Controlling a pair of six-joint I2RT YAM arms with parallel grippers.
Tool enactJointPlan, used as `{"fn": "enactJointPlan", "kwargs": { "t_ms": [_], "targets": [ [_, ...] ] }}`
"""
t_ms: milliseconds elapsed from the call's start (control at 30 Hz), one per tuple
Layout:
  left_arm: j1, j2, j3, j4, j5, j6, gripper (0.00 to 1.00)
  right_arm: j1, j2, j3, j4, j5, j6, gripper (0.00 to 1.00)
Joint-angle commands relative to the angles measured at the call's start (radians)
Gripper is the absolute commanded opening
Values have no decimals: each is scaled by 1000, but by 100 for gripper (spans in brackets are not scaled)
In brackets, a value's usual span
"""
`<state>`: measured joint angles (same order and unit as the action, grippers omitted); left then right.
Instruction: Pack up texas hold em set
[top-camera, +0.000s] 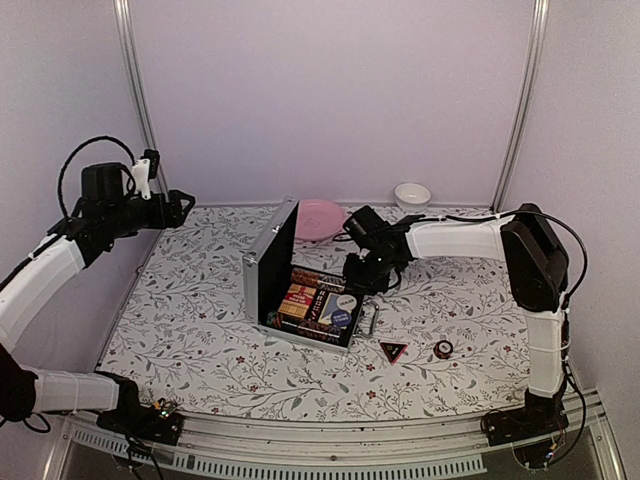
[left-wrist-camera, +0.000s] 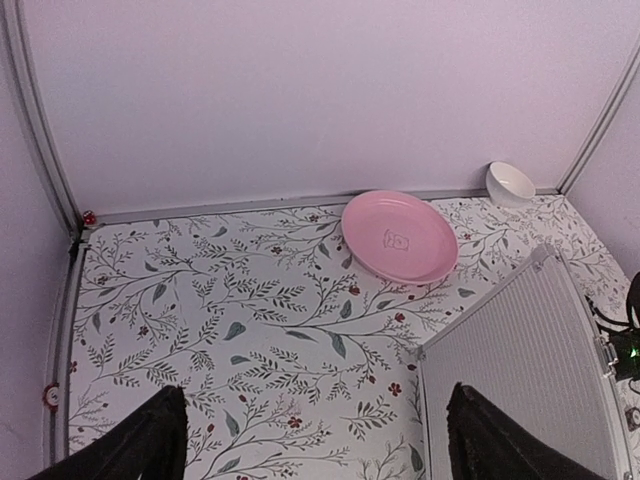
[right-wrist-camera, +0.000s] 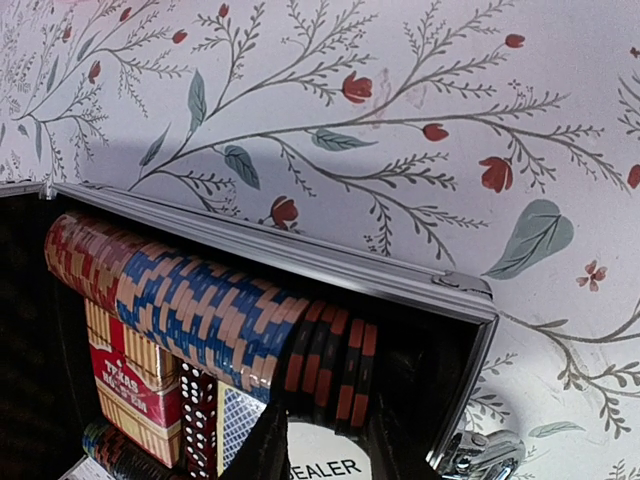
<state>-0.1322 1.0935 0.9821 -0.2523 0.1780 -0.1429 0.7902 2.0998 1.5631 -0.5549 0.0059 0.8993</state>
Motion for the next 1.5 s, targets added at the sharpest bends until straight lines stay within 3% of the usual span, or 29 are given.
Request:
{"fn": "enactJointPlan", "kwargs": {
  "t_ms": [0, 400, 800, 1000, 1467],
  "targets": [
    [10, 10, -11, 10, -3, 15, 90, 3, 15, 26, 3, -17, -19, 28],
    [10, 33, -13, 7, 5, 17, 90, 3, -31, -15, 28, 9, -20, 30],
    [9, 52, -11, 3, 10, 17, 89, -8, -84, -121, 189, -50, 6, 30],
    [11, 58, -11, 3, 11, 17, 88, -13, -119, -166, 216, -38, 20, 35],
    [10, 69, -10, -1, 15, 20, 89, -22, -71, -148, 254, -57, -19, 40]
  ]
}}
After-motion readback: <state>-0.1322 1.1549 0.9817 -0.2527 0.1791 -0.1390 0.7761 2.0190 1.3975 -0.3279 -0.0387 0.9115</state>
